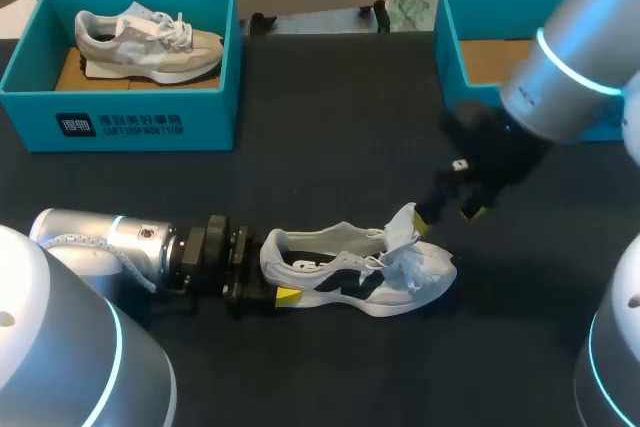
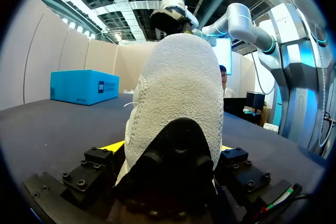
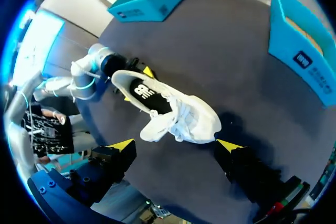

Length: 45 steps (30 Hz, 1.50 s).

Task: Take the shoe out of the shoebox, open the shoe tongue, remove and reinsert the insole, then place the shoe into the shoebox

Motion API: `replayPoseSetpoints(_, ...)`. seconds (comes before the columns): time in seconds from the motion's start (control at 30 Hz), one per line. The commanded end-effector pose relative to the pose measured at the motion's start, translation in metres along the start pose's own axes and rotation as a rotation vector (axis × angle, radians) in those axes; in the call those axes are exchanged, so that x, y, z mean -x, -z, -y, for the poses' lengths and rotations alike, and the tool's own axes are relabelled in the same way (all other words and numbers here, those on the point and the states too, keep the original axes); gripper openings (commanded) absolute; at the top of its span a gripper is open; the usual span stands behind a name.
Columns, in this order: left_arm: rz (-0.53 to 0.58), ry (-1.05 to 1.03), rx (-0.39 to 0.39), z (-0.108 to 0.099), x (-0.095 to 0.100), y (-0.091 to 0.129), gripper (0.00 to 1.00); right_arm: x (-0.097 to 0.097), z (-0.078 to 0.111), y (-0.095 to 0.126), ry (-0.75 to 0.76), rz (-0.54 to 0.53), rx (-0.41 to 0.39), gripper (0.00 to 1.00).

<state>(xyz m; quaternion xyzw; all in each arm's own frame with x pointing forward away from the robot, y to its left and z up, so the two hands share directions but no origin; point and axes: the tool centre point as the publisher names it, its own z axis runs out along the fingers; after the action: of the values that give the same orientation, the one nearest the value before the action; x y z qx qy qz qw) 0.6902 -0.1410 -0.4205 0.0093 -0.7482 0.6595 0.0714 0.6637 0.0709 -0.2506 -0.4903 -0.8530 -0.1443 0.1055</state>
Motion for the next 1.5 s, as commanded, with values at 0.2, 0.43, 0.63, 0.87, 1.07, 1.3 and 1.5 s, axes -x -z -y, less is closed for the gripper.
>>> replayPoseSetpoints(0.2,0.003,0.000,-0.001,0.000,-0.001,0.000,0.00,-0.044,-0.042,0.014,0.212,0.247,-0.172,1.00)
replayPoseSetpoints(0.43,0.003,0.000,-0.001,0.000,-0.001,0.000,0.00,-0.070,-0.058,0.003,0.401,0.311,-0.242,1.00)
replayPoseSetpoints(0.63,0.003,0.000,-0.001,0.000,-0.001,0.000,0.00,-0.081,-0.069,-0.012,0.555,0.314,-0.301,0.46)
replayPoseSetpoints(0.87,0.003,0.000,-0.001,0.000,-0.001,0.000,0.00,-0.087,-0.077,-0.024,0.643,0.280,-0.341,0.00)
replayPoseSetpoints(1.07,0.003,0.000,-0.001,0.000,-0.001,0.000,0.00,-0.098,-0.078,-0.029,0.801,0.255,-0.354,0.00)
replayPoseSetpoints(1.3,0.003,0.000,-0.001,0.000,-0.001,0.000,0.00,-0.098,-0.078,-0.029,0.801,0.255,-0.354,0.00)
replayPoseSetpoints(1.5,0.003,0.000,-0.001,0.000,-0.001,0.000,0.00,-0.109,-0.087,-0.058,0.890,0.257,-0.376,0.00)
